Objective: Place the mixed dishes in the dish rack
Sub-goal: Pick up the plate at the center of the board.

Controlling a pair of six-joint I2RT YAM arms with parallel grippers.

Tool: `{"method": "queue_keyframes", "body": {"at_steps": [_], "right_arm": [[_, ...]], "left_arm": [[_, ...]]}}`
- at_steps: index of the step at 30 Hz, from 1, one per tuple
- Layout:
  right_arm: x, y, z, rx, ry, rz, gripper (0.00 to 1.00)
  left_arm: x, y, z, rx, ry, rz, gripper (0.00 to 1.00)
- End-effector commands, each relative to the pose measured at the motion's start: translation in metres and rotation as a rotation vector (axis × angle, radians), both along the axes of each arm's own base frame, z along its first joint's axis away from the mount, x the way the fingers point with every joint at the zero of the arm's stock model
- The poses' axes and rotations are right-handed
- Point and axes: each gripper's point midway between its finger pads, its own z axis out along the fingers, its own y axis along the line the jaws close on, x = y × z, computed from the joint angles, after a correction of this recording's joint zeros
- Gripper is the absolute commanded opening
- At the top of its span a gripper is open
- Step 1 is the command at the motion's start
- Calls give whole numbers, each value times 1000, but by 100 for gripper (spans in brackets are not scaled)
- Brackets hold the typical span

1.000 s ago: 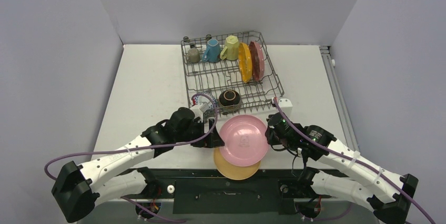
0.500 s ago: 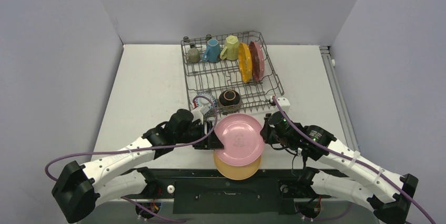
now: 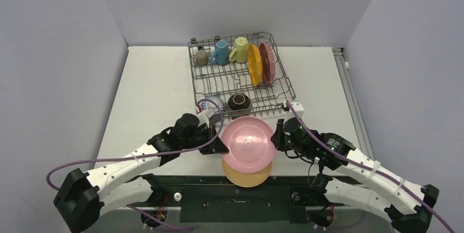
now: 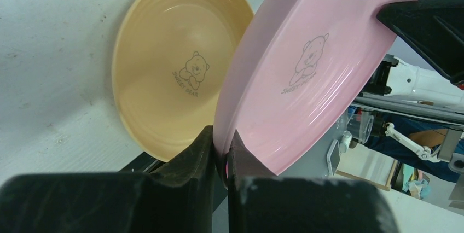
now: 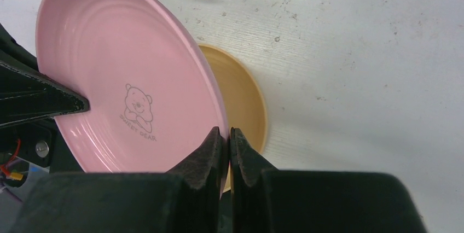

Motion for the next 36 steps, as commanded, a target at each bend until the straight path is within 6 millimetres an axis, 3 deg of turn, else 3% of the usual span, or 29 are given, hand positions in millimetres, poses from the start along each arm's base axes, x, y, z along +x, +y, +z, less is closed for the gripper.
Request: {"method": "queue_keyframes", "body": {"at_steps": [1, 10, 14, 24, 29, 36], "right_arm": [[7, 10, 20, 97, -63, -6, 6], [-1, 7, 31, 157, -91, 23, 41], [-6, 10, 41, 215, -102, 52, 46], [-33, 33, 63, 415, -79, 225, 44], [-40, 38, 65, 462, -45, 267, 41], [-49, 42, 68, 496, -21, 322, 31]], "left_arm": [[-5, -10, 27, -115, -71, -69, 0], [-8, -13, 48, -226, -108, -112, 0], [-11, -12, 57, -255, -132, -131, 0], [-19, -11, 62, -296, -147, -175, 0], [-20, -12, 68, -316, -165, -193, 0], [-20, -11, 68, -309, -170, -199, 0]]}}
